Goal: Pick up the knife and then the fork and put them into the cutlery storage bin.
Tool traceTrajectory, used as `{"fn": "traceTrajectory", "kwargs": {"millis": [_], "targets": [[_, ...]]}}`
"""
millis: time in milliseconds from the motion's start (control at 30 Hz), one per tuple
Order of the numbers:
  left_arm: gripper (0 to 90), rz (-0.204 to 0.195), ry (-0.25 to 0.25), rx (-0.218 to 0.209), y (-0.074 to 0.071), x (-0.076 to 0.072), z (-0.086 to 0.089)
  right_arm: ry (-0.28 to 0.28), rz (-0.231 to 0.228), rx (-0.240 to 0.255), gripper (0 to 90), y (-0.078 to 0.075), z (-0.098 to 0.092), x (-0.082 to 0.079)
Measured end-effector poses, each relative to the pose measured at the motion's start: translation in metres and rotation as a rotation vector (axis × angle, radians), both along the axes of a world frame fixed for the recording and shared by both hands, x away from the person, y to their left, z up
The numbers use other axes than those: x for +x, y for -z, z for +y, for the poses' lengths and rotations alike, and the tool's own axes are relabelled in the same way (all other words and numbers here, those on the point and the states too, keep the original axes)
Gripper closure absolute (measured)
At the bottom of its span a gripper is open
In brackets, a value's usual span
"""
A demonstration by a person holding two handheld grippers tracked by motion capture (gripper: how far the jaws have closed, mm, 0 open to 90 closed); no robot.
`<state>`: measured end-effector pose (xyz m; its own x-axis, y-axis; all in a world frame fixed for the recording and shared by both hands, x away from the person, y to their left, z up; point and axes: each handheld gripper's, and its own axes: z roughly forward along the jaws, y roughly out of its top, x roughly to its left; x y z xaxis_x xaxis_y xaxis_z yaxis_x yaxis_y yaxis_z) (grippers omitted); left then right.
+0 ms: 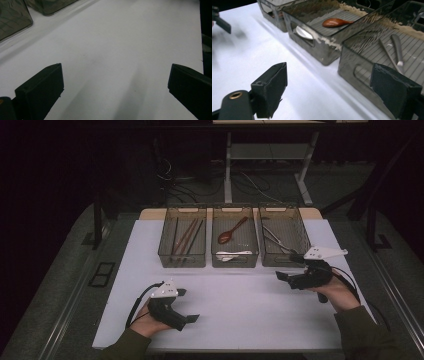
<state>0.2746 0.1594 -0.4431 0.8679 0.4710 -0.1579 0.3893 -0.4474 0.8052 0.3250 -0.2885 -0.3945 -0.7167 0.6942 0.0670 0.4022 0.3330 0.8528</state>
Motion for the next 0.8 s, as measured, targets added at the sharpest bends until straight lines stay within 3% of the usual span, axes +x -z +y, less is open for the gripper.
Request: {"fn": "traceTrajectory", "kwargs": {"millis": [800], "targets": [[0.0,-0.003,0.001,0.0,0.0,-0.001,-0.001,-0.06,0.003,-0.012,14.4,0.034,0.011,-0.05]]}}
